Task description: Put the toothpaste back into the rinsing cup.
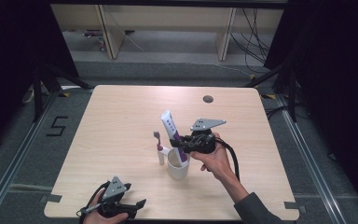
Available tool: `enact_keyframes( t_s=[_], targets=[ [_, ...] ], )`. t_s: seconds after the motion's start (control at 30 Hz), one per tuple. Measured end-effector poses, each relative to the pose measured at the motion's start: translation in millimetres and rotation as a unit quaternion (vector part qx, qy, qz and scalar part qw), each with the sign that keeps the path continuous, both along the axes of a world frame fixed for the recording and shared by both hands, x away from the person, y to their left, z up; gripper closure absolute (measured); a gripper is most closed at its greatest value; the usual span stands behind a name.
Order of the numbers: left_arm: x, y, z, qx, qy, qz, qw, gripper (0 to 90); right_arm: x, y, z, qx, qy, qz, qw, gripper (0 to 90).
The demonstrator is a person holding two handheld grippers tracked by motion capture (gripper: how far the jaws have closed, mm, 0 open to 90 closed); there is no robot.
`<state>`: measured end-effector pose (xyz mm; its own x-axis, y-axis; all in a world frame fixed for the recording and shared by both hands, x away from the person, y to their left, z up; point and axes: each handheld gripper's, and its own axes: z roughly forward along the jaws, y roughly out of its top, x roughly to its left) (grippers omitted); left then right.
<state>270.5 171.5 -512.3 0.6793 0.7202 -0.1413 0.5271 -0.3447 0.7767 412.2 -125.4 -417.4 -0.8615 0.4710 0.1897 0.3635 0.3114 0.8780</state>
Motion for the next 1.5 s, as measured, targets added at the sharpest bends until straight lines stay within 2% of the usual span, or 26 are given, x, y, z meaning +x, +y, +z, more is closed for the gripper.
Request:
enact_keyframes(
  t_s=[0.03,0.13,0.17,0.3,0.33,0.43,0.47,0.53,0.57,0.63,0.67,0.7,0.77,0.8,0.83,0.87,0.97,1.1,1.13,1.17,1.2,1.27,1.3,1.33,1.37,1.5],
  targets=[
    [-0.3,-1.0,-1.0,-0.007,-0.001,0.002,1.0000,18.1,-1.4,1.5,-2.3,0.001,0.008,0.000,1.0000,77.5],
    [-0.7,-0.9,-1.4,-0.005,-0.002,0.001,1.0000,18.2,0.1,2.1,-5.4,-0.007,0.002,0.007,0.9999,77.4],
    [-0.4,-1.0,-0.9,-0.006,-0.001,0.002,1.0000,18.1,-1.3,3.6,-7.0,-0.005,0.013,0.004,0.9999,77.4],
    [-1.2,-0.3,-1.0,-0.004,-0.001,0.002,1.0000,18.1,-0.3,5.8,-12.4,-0.017,0.002,0.011,0.9998,77.4],
    [-0.8,0.2,-0.5,-0.003,-0.001,0.001,1.0000,18.2,-1.2,6.4,-13.0,-0.021,0.012,0.013,0.9996,77.4],
    [-0.8,-1.0,-1.2,-0.006,-0.003,0.001,1.0000,18.1,-1.0,8.4,-15.9,-0.030,0.002,0.017,0.9994,77.3],
    [-0.9,-0.8,-1.3,-0.004,-0.003,0.000,1.0000,18.2,-1.3,8.3,-16.2,-0.037,0.004,0.019,0.9991,77.3],
    [-1.2,-0.6,-0.4,-0.003,-0.001,0.002,1.0000,18.1,-2.5,9.6,-18.5,-0.035,0.012,0.020,0.9991,77.2],
    [-0.9,-0.8,-0.3,-0.006,-0.002,0.004,1.0000,18.1,-2.3,9.7,-19.4,-0.040,0.001,0.020,0.9990,77.1],
    [-0.9,-0.8,-1.3,-0.005,-0.003,0.001,1.0000,18.1,-2.5,9.1,-20.9,-0.047,-0.005,0.025,0.9986,77.0],
    [-0.6,0.7,-0.6,0.006,-0.002,-0.007,1.0000,18.1,-4.9,9.1,-21.5,-0.044,0.007,0.016,0.9989,77.0],
    [-1.1,-0.9,-1.3,-0.004,-0.003,-0.001,1.0000,18.1,-3.0,8.2,-22.3,-0.046,-0.002,0.024,0.9986,76.9],
    [0.0,0.2,-0.2,0.004,-0.002,-0.004,1.0000,18.1,-4.0,6.6,-22.1,-0.054,-0.007,0.022,0.9983,76.6],
    [-0.3,-0.7,-0.9,-0.001,-0.003,-0.002,1.0000,18.2,-4.1,6.2,-22.1,-0.057,-0.011,0.022,0.9981,76.2],
    [-1.0,-1.3,-1.3,-0.002,-0.001,0.000,1.0000,18.1,-4.8,5.7,-22.3,-0.062,-0.010,0.019,0.9978,75.7],
    [-0.7,0.6,-0.7,0.008,-0.001,-0.008,0.9999,18.1,-5.9,6.4,-23.5,-0.059,-0.001,0.018,0.9981,75.0],
    [-1.1,-1.0,-0.4,-0.005,-0.001,0.004,1.0000,18.1,-7.1,4.9,-26.0,-0.077,-0.007,0.022,0.9967,74.7],
    [-0.6,0.8,-0.6,0.008,0.000,-0.009,0.9999,18.2,-9.7,3.2,-28.7,-0.072,0.003,0.018,0.9972,75.1],
    [-0.8,-1.3,-1.3,-0.005,-0.003,0.000,1.0000,18.1,-9.9,3.0,-28.6,-0.073,0.004,0.017,0.9972,74.9],
    [-0.4,0.2,-0.4,0.006,-0.003,-0.008,0.9999,18.1,-9.1,2.9,-29.0,-0.072,-0.003,0.021,0.9971,74.7],
    [-0.5,0.4,-0.7,0.009,-0.001,-0.009,0.9999,18.2,-10.3,3.1,-29.1,-0.068,0.009,0.020,0.9974,74.4],
    [-0.9,0.8,-0.8,0.013,0.001,-0.008,0.9999,18.2,-8.5,2.6,-29.6,-0.068,0.006,0.021,0.9974,73.4],
    [-0.4,1.0,-0.7,0.012,0.000,-0.008,0.9999,18.1,-8.3,2.7,-29.9,-0.064,-0.003,0.017,0.9978,72.8],
    [-0.8,-0.9,-1.2,-0.003,-0.003,-0.002,1.0000,18.1,-8.4,2.3,-29.1,-0.062,0.004,0.020,0.9979,72.0],
    [-0.5,0.5,-0.5,0.008,-0.002,-0.009,0.9999,18.1,-8.5,1.7,-28.5,-0.058,0.003,0.018,0.9981,71.2],
    [-0.6,0.7,-0.6,0.012,0.001,-0.007,0.9999,18.1,-9.4,-0.6,-25.6,-0.055,0.000,0.016,0.9983,66.8]
  ],
)
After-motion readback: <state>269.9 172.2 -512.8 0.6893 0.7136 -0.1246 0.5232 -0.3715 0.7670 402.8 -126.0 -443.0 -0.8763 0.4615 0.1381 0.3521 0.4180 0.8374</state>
